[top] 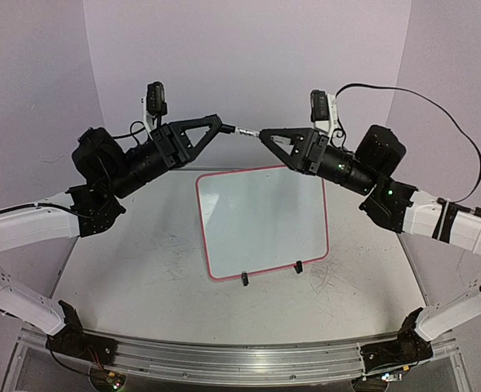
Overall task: Write a sentence on the whiteboard
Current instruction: Pass from the left arm to the right
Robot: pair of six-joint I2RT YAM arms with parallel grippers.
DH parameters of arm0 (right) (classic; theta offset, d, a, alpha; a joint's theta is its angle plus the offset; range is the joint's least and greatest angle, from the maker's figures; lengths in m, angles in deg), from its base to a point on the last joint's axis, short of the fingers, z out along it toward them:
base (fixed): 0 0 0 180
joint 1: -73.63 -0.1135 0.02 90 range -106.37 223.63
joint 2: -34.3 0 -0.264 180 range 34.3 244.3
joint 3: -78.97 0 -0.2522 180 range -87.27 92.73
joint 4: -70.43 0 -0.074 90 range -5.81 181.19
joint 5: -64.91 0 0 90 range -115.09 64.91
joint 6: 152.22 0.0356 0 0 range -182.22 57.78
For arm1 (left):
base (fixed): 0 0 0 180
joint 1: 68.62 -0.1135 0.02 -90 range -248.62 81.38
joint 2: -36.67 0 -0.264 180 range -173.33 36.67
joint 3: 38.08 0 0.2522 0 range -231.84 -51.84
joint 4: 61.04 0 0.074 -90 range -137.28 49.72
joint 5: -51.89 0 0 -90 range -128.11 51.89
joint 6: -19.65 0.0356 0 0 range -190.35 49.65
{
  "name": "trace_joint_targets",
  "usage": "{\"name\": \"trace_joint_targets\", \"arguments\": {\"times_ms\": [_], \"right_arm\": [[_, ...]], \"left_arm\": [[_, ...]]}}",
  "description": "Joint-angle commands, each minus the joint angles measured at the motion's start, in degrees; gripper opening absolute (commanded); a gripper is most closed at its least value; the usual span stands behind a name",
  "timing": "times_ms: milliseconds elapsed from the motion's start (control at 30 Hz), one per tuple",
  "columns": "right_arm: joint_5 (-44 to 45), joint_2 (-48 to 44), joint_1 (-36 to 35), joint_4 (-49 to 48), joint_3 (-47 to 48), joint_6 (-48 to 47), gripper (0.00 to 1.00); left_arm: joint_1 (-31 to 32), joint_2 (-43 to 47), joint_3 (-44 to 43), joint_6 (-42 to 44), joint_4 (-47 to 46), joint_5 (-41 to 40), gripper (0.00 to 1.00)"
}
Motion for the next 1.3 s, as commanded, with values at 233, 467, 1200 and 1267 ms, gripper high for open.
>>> {"name": "trace_joint_targets", "arguments": {"times_ms": [233,467,1200,1267], "right_arm": [[-7.8,5.2,0.0,-13.4,4.5,6.7,0.48],[-8.6,6.7,0.1,-14.8,5.1,7.4,0.34],[-9.6,6.8,0.1,-15.2,5.6,6.7,0.0],[-8.8,6.5,0.0,-15.3,5.2,6.5,0.0]], "left_arm": [[-0.1,-1.1,0.2,-1.4,-6.1,2.4,0.0],[-0.1,-1.2,0.4,-1.2,-6.1,2.7,0.0],[-1.7,-2.5,0.7,-4.1,-6.1,4.7,0.0],[-1.7,-2.3,0.8,-3.8,-6.0,4.6,0.04]]}}
